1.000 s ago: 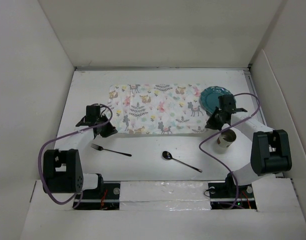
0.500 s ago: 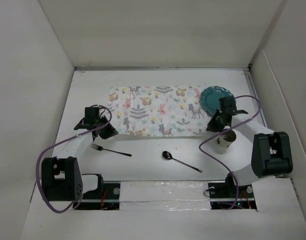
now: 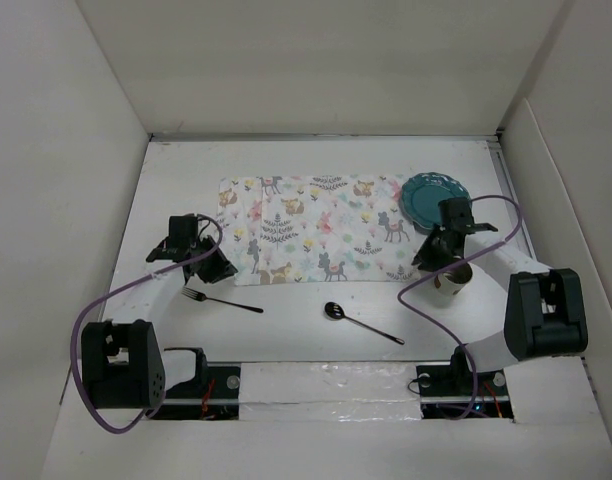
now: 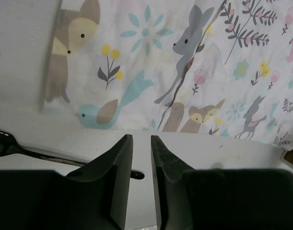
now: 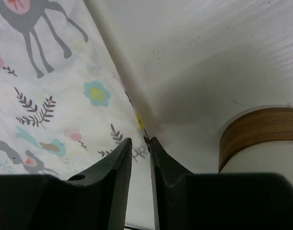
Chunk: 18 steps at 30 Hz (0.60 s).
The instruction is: Set the dinner table for one person
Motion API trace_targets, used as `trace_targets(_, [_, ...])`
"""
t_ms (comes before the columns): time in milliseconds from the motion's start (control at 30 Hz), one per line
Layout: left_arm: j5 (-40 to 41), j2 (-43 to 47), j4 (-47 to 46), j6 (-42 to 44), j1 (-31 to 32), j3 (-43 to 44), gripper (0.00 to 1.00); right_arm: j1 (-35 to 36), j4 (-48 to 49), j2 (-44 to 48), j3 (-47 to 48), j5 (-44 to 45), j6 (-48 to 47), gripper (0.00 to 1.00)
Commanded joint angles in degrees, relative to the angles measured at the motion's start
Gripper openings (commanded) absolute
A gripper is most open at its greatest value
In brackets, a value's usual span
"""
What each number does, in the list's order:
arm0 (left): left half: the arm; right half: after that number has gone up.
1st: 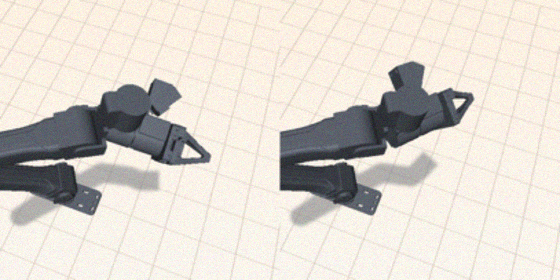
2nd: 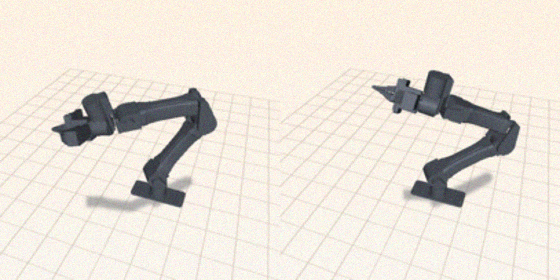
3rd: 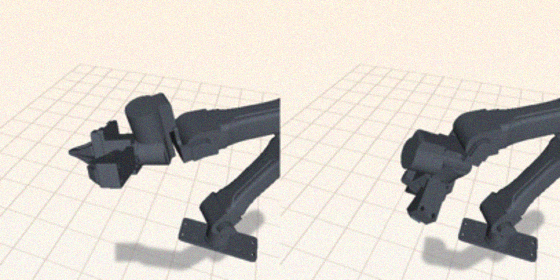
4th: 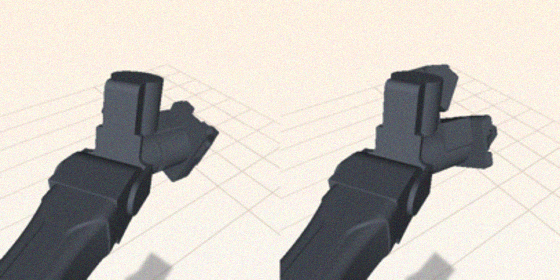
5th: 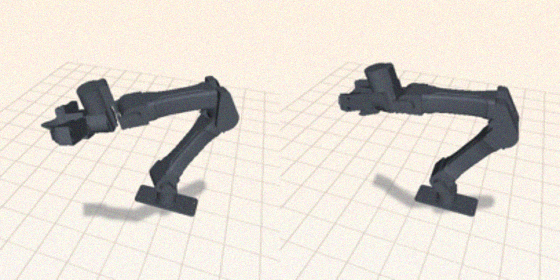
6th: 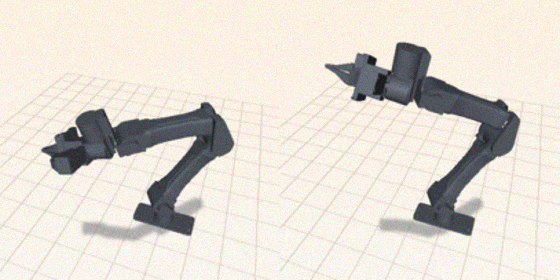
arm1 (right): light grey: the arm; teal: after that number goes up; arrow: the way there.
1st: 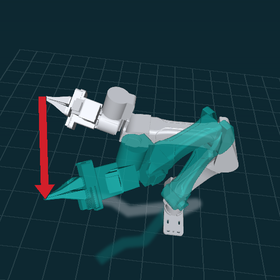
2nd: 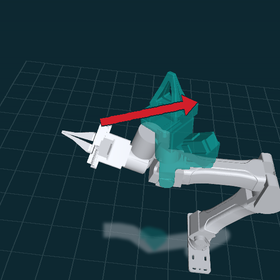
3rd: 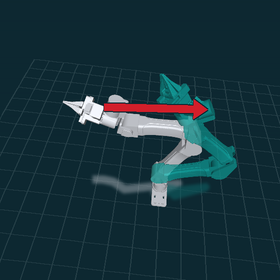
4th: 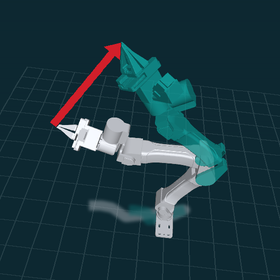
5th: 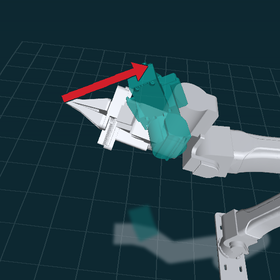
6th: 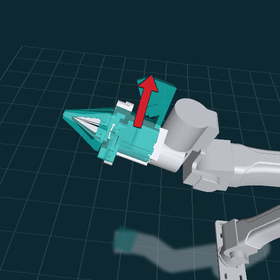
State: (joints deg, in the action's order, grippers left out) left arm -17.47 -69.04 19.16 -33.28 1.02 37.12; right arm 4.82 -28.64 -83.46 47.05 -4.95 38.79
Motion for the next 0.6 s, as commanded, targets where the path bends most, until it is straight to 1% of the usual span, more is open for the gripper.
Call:
trace_targets(0, [1.5,2.1,2.8,0.2,0.0,2.8,0.21,0.0,-3.0,2.5,2.0,-0.9,-1.6,0.39])
trace_targets(33, [1.7,2.0,3.0,0.5,0.0,3.1,0.22,0.5,-3.4,2.9,2.4,-0.9,-1.8,0.44])
trace_targets(67, [1.6,2.1,3.2,0.7,0.0,3.5,0.25,0.5,-4.0,3.3,3.0,-1.0,-1.9,0.47])
trace_targets(133, [1.8,2.4,3.8,1.0,0.0,5.1,0.29,0.5,-6.0,4.7,5.2,-2.1,-2.5,0.54])
trace_targets(233, [1.3,3.2,4.0,1.9,0.0,9.4,0.28,0.5,-8.2,6.2,10.2,-4.6,-2.7,0.54])
trace_targets(267, [0.7,3.0,4.0,2.2,0.0,11.2,0.24,0.5,-8.1,7.2,11.4,-5.4,-2.7,0.53])
trace_targets(300, [0.7,2.4,4.0,2.5,0.0,14.9,0.21,0.5,-7.2,7.5,12.8,-6.2,-2.5,0.51])
trace_targets(333, [0.1,2.0,4.0,2.9,0.0,16.6,0.18,0.5,-6.8,7.6,15.9,-7.3,-2.1,0.43])
trace_targets(367, [-1.3,1.5,3.1,3.0,0.0,18.2,0.08,0.5,-6.1,7.0,17.4,-7.4,-1.7,0.32])
trace_targets(400, [-1.9,0.8,2.6,3.0,0.0,21.0,0.02,0.5,-4.9,6.6,19.0,-7.5,-1.4,0.21])
trace_targets(433, [-2.7,0.4,1.9,3.2,0.0,22.5,0.0,-0.2,-4.0,6.1,21.8,-7.4,-0.6,0.0])
trace_targets(467, [-4.5,0.0,0.4,3.3,0.0,23.8,0.0,-1.2,-3.1,5.7,22.6,-6.8,0.1,0.0])
trace_targets(533, [-5.7,-1.3,-1.4,3.5,0.6,27.1,0.0,-3.2,1.6,4.7,23.3,-4.3,2.6,0.0])
trace_targets(567, [-5.8,-1.8,-3.1,3.6,1.3,28.1,0.0,-6.3,3.6,4.2,22.8,-4.1,3.6,0.0])
